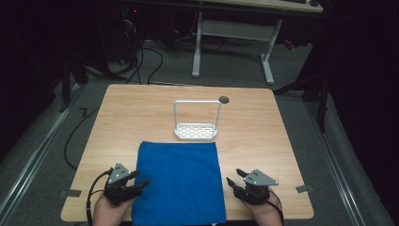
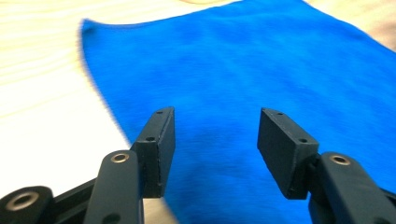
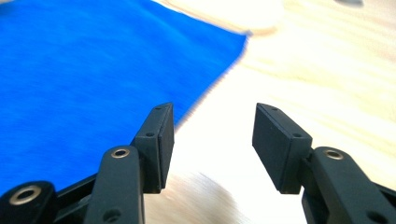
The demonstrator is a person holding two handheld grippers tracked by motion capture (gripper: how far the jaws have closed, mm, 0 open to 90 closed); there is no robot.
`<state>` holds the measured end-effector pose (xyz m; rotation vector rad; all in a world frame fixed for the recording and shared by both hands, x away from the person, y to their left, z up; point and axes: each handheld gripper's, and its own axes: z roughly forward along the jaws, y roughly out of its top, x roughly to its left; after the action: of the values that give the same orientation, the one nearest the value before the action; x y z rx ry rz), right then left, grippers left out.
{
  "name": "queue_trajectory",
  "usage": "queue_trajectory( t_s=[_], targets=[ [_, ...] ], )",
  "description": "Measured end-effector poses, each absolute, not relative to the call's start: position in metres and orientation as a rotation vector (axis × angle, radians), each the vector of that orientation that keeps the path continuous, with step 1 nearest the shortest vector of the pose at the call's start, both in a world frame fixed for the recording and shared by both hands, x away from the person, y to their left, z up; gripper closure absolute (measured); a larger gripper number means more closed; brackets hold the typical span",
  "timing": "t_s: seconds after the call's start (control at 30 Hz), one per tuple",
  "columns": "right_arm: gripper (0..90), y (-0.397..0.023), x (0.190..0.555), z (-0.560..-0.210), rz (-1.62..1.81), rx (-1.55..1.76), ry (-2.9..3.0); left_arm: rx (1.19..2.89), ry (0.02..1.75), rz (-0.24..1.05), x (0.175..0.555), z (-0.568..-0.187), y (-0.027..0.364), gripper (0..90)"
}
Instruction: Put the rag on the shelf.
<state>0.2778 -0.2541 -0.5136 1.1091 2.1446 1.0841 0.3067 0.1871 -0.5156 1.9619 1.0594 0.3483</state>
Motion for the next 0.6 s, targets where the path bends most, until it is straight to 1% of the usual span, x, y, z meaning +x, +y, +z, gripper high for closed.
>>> queue_trajectory(
  t_s=[0.2,0.33,0.43,0.47,0.6],
  targets=[
    [47.9,-0.2605,0.2837,-0.5172,1.087,1.143,2.139,1.975,1.055,0.352,0.3094,-0.5194,0.1863,46.5],
    [47.9,-0.2605,0.2841,-0.5169,1.089,1.14,2.123,1.977,1.049,0.394,0.3076,-0.5189,0.1864,44.2],
    [48.7,-0.2609,0.2842,-0.5174,1.088,1.154,2.119,1.97,1.056,0.406,0.3074,-0.519,0.1881,42.7],
    [50.1,-0.262,0.2849,-0.5175,1.09,1.164,2.11,1.958,1.063,0.406,0.308,-0.5193,0.1901,42.8],
    [50.8,-0.2638,0.2862,-0.5189,1.086,1.168,2.115,1.936,1.073,0.411,0.3094,-0.5206,0.1924,42.9]
  ],
)
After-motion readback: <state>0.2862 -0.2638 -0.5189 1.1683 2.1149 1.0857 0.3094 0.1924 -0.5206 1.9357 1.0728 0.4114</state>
